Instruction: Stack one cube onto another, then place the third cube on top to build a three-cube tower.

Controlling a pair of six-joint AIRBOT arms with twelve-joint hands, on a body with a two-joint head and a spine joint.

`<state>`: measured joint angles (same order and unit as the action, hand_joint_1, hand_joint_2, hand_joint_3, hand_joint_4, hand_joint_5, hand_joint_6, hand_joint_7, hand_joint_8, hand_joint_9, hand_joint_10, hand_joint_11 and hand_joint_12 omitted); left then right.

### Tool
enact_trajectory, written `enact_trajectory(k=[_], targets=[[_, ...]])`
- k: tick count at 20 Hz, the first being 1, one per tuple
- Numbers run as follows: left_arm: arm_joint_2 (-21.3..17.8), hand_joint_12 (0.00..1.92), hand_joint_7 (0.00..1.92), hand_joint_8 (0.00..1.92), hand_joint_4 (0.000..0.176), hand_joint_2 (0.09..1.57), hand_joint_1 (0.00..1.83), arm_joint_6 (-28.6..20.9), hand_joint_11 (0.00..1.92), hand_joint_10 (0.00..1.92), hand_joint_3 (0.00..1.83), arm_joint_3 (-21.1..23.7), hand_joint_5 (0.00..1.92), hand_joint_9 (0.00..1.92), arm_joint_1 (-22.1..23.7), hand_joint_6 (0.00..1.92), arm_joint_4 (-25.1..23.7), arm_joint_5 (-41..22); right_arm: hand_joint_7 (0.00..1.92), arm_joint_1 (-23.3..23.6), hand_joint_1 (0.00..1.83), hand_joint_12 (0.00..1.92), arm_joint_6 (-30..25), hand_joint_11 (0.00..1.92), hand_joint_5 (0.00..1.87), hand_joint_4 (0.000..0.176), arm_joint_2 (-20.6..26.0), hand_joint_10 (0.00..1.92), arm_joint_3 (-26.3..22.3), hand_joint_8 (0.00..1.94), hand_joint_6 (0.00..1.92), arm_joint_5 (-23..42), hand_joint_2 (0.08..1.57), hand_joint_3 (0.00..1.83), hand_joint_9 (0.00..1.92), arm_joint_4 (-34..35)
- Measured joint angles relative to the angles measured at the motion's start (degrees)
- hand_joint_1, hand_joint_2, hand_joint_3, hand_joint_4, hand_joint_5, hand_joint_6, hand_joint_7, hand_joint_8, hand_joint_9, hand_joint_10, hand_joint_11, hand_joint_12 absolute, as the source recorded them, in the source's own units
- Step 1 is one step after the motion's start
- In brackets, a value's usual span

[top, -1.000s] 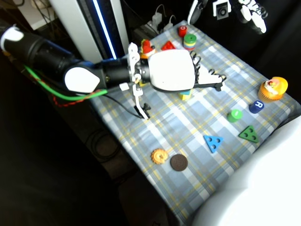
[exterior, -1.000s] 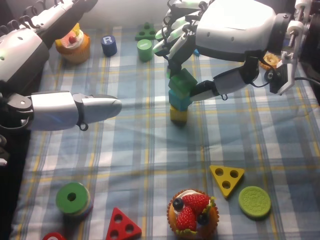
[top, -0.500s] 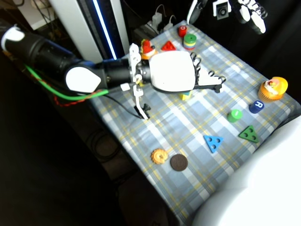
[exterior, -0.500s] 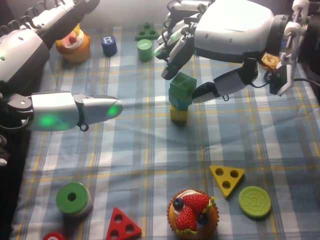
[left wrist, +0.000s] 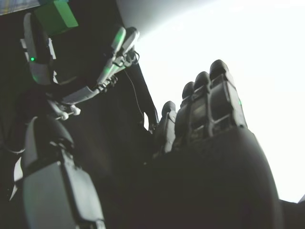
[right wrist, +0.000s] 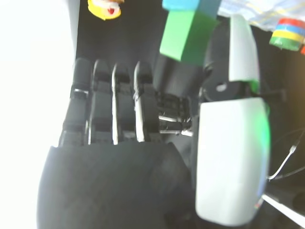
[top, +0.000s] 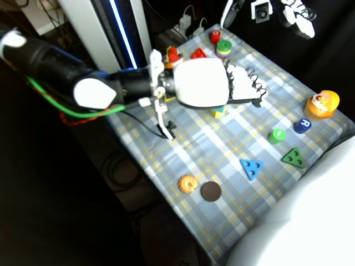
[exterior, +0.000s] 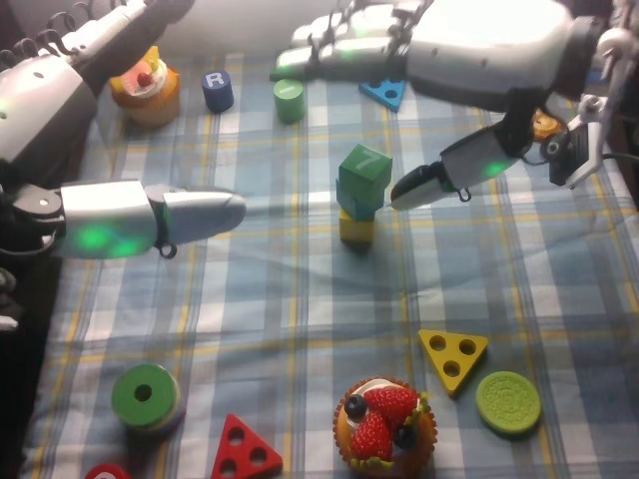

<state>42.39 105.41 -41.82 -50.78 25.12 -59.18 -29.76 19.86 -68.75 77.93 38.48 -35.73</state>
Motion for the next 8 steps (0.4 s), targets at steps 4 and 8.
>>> enact_trajectory(k=[4,8], targets=[[-1.2,0.0,0.01,0.0,0.176,0.77,0.81,-16.65,0.0,0.0,0.0,-1.18,0.03,0.0,-1.99,0.0,-4.37,-5.9,0.06,-3.15,0.69,0.0,7.54,0.0,0.06,0.048,10.78,0.0,-7.96,0.01,0.01,11.26,0.89,0.02,0.0,11.98],[-3.02,0.0,0.0,0.0,0.176,0.77,0.78,-35.65,0.0,0.0,0.0,-3.17,0.0,0.0,-7.98,0.0,-6.29,-17.46,0.21,-13.79,0.64,0.11,12.9,0.1,0.17,0.019,17.27,0.01,-13.42,0.01,0.01,24.57,1.0,0.01,0.19,24.02]])
